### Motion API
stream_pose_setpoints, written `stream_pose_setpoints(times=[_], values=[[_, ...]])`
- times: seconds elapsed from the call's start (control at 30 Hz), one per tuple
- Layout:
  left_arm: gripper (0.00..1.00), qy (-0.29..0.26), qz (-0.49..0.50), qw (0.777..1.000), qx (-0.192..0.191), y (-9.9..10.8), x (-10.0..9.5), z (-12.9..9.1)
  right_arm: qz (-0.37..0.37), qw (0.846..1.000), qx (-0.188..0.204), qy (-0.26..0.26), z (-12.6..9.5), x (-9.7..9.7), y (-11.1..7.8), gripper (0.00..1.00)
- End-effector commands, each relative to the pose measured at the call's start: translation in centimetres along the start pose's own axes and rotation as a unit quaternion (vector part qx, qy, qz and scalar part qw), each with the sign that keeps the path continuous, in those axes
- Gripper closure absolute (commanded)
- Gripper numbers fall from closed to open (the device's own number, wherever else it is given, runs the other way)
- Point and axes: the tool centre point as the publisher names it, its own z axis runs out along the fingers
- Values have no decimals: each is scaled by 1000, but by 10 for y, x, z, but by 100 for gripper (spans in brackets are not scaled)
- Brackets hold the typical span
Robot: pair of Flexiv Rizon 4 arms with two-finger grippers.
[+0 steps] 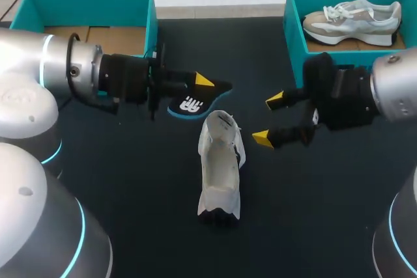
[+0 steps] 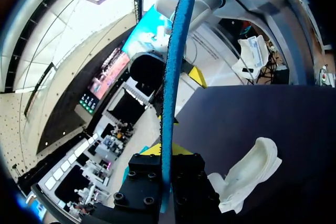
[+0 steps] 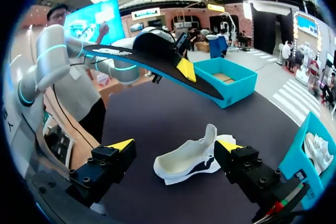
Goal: Take the shoe out of the shoebox, open the shoe tongue, remove and reinsert the insole, then place the shoe into the shoebox
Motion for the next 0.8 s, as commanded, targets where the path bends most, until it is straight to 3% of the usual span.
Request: stream_pose_setpoints(times=[0.03,0.1,0.17,0.3,0.47,0.67,0.8], values=[[100,18,-60,998,23,3,15,-4,-61,996,59,-4,3,-4,9,0],[100,34,-94,994,36,-1,25,-7,-65,996,62,-14,4,-6,7,0],[100,40,-106,993,34,-4,30,-13,-85,991,96,-43,6,-10,1,0],[100,29,-134,989,50,-10,41,-22,-126,982,115,-77,9,-12,-7,0],[100,10,-159,985,60,-12,57,-26,-149,979,124,-60,25,-14,-22,0],[100,-5,-175,983,64,-19,77,-21,-160,981,107,-34,49,-15,-36,0],[100,-12,-194,978,75,-22,84,-17,-176,977,120,-17,61,-12,-43,0]])
